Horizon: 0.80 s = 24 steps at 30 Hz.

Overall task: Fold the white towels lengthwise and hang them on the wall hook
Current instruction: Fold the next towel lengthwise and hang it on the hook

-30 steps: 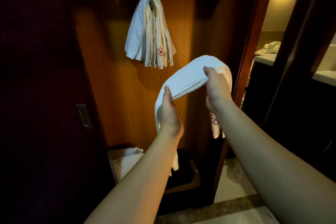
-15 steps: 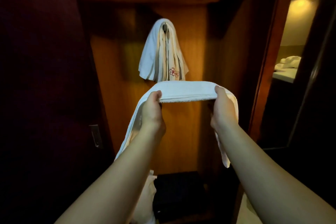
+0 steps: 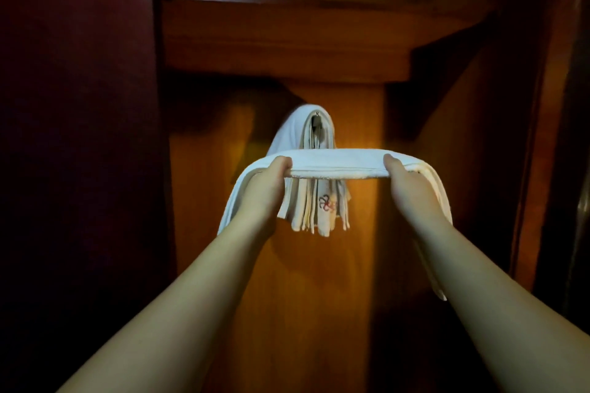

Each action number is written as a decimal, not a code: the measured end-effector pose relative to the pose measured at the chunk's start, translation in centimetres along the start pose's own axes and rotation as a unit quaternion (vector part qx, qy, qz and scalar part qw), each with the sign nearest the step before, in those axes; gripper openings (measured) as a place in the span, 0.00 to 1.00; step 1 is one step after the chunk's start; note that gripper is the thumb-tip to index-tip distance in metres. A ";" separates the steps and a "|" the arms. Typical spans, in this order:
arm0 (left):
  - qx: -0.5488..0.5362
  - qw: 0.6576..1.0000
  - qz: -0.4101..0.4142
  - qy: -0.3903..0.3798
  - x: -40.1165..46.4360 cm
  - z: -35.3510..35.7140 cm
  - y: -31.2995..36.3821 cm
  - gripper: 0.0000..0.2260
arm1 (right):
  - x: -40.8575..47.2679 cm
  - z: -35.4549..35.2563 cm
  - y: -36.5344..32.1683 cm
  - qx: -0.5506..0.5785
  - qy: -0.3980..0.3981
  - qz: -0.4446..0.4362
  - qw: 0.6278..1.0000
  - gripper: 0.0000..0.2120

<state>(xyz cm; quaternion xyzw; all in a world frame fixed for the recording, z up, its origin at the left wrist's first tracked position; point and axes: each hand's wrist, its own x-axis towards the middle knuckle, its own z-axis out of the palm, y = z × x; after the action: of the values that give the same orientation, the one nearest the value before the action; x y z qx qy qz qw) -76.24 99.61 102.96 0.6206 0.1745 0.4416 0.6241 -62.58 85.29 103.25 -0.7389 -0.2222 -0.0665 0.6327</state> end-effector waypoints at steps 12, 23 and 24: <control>-0.043 0.993 0.057 -0.097 16.4 0.7 3.0 0.21 | 14.1 5.3 -4.7 0.109 -0.023 -0.099 0.989 0.34; 0.002 0.997 0.077 0.002 30.0 1.9 1.6 0.59 | 31.7 12.8 -2.9 0.173 -0.106 -0.123 0.971 0.52; 0.007 0.998 0.066 0.002 31.4 1.8 1.1 0.63 | 33.0 13.5 -2.6 0.162 -0.110 -0.130 0.972 0.52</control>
<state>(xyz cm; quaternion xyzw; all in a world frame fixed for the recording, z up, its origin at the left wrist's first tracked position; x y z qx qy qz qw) -57.95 122.43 114.64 0.6345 0.1372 0.4816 0.5888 -36.69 106.60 115.59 -0.5937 -0.3926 -0.0299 0.7018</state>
